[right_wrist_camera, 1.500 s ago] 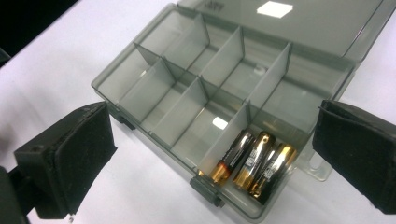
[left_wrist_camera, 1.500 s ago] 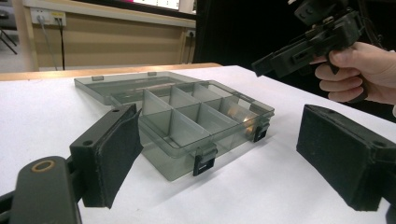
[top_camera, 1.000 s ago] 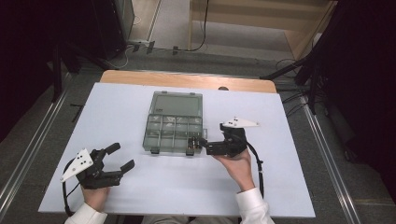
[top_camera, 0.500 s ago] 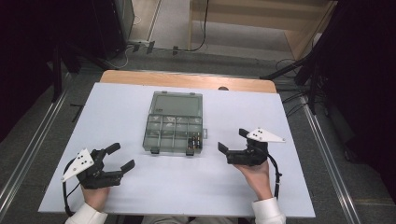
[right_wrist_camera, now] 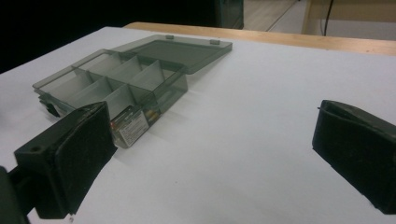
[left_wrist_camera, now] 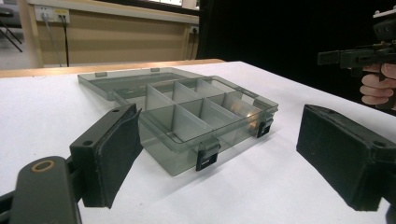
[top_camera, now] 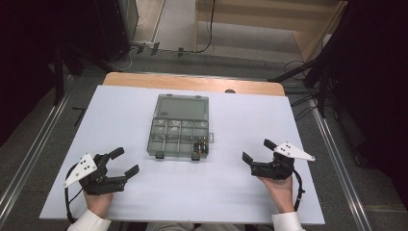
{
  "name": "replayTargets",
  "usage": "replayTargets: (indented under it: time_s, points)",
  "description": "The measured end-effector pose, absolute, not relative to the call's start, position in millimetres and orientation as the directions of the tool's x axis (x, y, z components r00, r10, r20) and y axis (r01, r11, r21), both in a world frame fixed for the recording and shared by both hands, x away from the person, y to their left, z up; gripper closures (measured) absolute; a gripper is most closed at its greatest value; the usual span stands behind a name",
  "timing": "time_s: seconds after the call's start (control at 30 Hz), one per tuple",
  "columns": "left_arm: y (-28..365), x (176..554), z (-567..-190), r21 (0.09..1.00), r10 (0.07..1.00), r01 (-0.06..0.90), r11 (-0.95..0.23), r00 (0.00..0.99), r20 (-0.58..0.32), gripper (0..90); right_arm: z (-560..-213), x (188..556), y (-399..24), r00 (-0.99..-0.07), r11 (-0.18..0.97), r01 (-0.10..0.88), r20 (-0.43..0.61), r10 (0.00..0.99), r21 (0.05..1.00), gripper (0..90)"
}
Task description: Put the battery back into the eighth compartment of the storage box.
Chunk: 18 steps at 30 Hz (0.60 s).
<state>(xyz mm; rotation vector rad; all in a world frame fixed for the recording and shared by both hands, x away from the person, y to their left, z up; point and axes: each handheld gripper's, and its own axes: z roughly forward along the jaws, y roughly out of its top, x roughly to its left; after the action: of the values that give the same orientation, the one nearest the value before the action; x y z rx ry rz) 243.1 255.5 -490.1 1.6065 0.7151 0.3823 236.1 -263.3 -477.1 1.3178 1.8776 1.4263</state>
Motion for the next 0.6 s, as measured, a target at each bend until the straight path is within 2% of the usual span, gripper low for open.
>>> replayTargets:
  time_s: [0.6]
  points:
    - [255.3, 243.0, -490.2, 0.973, 0.641, 0.228, -0.033, 0.752, -0.154, 13.2, -488.9, 198.5, -296.7, -0.425, 0.010, 0.330, 0.139, 0.894, 0.944, 0.2]
